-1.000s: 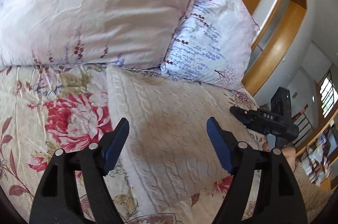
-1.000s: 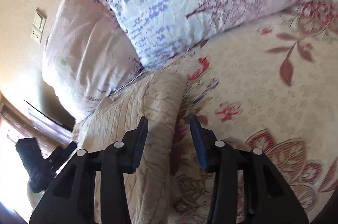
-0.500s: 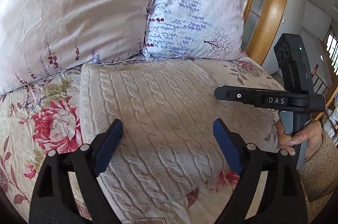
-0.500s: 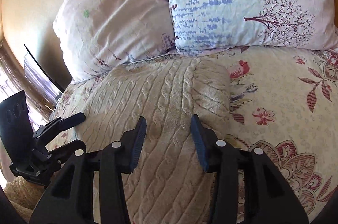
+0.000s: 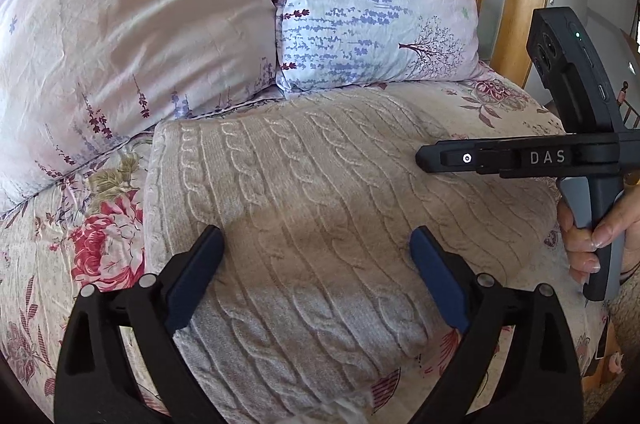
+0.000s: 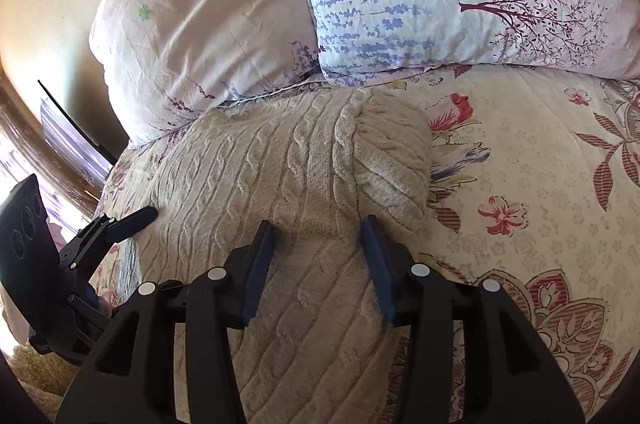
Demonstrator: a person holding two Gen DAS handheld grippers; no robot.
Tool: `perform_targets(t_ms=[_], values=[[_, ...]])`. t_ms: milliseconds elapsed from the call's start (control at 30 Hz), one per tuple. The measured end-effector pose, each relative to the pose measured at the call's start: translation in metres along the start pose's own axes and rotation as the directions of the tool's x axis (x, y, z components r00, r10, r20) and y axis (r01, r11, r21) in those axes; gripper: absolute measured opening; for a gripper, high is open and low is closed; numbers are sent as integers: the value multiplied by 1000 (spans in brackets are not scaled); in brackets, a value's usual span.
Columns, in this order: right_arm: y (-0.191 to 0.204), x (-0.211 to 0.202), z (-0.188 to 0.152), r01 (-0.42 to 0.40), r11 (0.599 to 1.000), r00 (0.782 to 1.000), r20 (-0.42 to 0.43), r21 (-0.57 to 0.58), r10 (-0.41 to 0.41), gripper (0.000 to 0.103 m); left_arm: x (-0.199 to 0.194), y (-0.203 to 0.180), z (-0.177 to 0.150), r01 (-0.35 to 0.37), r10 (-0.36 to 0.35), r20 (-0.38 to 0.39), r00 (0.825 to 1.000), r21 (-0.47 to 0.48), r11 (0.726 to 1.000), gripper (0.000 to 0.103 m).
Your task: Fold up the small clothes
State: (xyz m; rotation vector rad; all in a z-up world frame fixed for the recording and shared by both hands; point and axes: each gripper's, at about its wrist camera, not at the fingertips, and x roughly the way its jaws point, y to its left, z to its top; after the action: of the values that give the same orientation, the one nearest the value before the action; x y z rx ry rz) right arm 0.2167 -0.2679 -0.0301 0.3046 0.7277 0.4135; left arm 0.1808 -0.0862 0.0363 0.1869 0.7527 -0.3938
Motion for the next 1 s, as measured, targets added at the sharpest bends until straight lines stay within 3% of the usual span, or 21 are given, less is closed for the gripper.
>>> perform_targets(t_ms=[267,433,500,567,600,633,700,833,900,1000], values=[[-18,-3,0,-99,987,995,16,125,98,47,0,-7,1,-46,46,-4,999,2,999,95],[-41,-5,-4,-223,934,975,52,280,217,47,1,-10,1,-70,70,-7,998,2,998,98],[-45,-10,-7,-237,919,971,60,315,230,47,-2,-11,0,-88,88,-7,996,10,996,98],[-44,-21,-10,-180,929,984,59,322,170,47,-12,-9,-2,-92,92,2,996,2,996,98],[-43,-29,-11,-135,939,991,60,316,122,53,-18,-4,-4,-92,92,10,996,-9,996,98],[-42,-38,-12,-72,949,996,68,306,53,68,-26,0,-6,-97,98,19,995,-28,995,98],[-42,-61,-17,32,961,991,120,273,-67,74,-41,15,-13,-112,114,30,993,-86,990,98],[-31,-99,-34,177,967,955,207,181,-214,96,-68,42,-33,-142,152,43,987,-185,972,100],[-17,-109,-45,260,958,928,244,119,-282,99,-77,45,-46,-185,197,41,979,-203,962,101],[0,-113,-60,407,911,875,258,67,-410,102,-87,39,-63,-238,251,38,967,-208,949,101]])
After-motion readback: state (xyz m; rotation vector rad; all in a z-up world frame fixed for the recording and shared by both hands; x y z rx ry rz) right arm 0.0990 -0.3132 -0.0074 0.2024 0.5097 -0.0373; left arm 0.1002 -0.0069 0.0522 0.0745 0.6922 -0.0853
